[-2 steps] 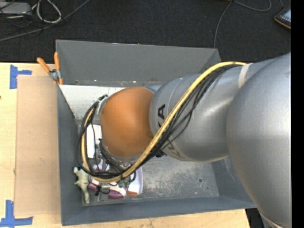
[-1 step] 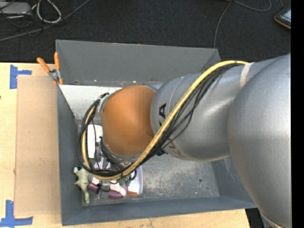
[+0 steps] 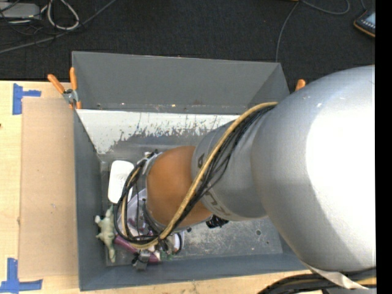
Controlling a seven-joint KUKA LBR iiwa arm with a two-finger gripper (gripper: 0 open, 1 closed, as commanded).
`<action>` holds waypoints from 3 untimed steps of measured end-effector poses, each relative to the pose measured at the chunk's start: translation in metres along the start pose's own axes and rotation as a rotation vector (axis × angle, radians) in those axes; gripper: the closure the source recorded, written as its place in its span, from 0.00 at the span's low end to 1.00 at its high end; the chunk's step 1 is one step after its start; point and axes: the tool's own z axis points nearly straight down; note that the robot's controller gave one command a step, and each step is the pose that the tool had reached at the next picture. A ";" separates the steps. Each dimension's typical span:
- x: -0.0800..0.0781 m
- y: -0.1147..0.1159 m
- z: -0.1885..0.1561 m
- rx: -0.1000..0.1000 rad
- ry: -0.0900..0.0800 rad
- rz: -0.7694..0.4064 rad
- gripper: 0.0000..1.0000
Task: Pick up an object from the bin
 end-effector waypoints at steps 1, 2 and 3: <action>-0.012 0.000 0.021 -0.014 -0.026 0.022 0.00; -0.008 -0.001 0.007 -0.014 -0.022 0.014 0.00; -0.022 0.011 0.005 -0.013 -0.020 0.137 0.00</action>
Offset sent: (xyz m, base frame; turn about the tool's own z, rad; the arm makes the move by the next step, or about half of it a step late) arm 0.0050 -0.0027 -0.0102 0.0112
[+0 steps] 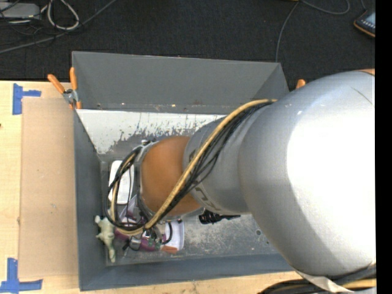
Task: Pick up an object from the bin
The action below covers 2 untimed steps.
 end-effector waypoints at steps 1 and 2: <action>0.008 -0.010 -0.001 -0.010 -0.011 -0.115 1.00; 0.008 -0.011 -0.001 -0.010 -0.011 -0.114 1.00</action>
Offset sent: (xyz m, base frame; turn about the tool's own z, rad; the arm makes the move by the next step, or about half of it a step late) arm 0.0000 0.0000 0.0000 0.0000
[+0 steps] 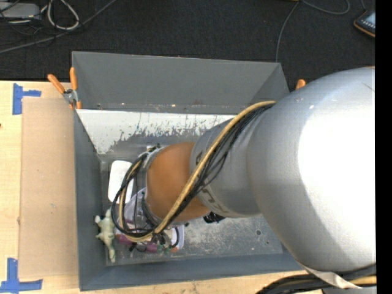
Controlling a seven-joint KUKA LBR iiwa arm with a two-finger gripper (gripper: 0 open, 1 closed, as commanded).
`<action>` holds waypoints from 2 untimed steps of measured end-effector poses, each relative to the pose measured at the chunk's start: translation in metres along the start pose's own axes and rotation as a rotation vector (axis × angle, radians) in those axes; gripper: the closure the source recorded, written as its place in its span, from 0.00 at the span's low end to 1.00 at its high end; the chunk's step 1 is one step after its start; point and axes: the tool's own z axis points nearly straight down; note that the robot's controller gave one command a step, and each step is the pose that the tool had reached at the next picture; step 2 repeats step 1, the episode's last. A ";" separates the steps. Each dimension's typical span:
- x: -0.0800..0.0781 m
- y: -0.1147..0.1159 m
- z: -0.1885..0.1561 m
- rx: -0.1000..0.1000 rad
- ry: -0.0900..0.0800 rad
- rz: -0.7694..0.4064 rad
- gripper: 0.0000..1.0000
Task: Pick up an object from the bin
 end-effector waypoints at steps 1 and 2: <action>0.002 -0.002 -0.012 0.006 0.009 0.001 1.00; 0.002 -0.002 -0.012 0.006 0.009 0.001 1.00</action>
Offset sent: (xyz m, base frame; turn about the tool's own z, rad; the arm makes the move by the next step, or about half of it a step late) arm -0.0014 -0.0010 0.0064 0.0006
